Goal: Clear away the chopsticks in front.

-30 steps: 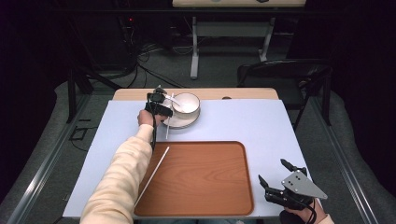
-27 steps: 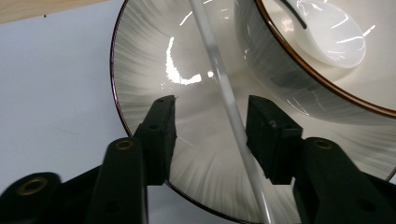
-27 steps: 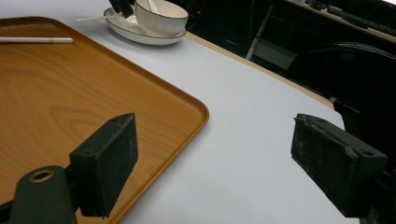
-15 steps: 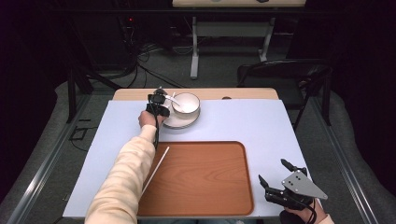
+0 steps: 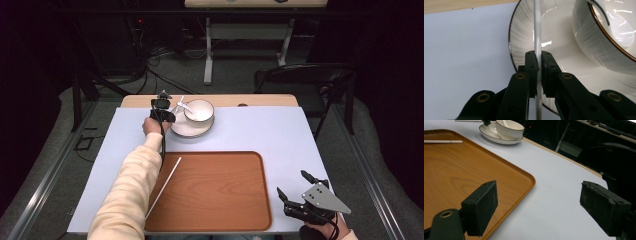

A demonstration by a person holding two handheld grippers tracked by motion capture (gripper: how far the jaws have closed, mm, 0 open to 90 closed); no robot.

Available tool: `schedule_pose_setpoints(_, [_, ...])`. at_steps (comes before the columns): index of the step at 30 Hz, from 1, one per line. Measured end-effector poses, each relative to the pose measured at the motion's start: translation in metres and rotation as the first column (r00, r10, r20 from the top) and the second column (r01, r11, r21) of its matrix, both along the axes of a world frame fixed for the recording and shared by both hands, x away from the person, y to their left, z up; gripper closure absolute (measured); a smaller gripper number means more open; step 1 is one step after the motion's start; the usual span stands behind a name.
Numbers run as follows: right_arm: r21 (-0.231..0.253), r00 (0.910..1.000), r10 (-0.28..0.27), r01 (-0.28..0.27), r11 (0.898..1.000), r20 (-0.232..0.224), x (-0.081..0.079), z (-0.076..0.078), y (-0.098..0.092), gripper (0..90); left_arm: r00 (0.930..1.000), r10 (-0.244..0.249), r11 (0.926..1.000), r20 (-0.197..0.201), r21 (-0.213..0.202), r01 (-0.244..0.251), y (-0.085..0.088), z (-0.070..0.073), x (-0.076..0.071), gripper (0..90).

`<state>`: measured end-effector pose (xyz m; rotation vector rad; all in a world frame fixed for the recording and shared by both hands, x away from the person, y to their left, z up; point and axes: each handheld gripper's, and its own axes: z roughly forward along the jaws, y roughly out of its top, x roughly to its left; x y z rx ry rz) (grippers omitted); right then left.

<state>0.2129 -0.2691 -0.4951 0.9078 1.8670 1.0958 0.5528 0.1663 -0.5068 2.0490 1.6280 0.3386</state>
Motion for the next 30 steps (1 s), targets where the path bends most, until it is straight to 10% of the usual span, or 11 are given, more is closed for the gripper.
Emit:
schedule_pose_setpoints(17, [-0.002,1.0000,0.000,0.000,1.000,-0.002,0.000,0.000,0.001,14.3,0.9975,0.028,0.9980,0.065,-0.058,-0.024,0.039,0.033,-0.038,84.9])
schedule_pose_setpoints(30, [-0.002,1.0000,0.001,-0.001,1.000,0.000,-0.001,0.000,0.001,14.3,0.9892,-0.058,0.9923,0.135,-0.101,0.072,0.047,0.047,-0.115,84.9])
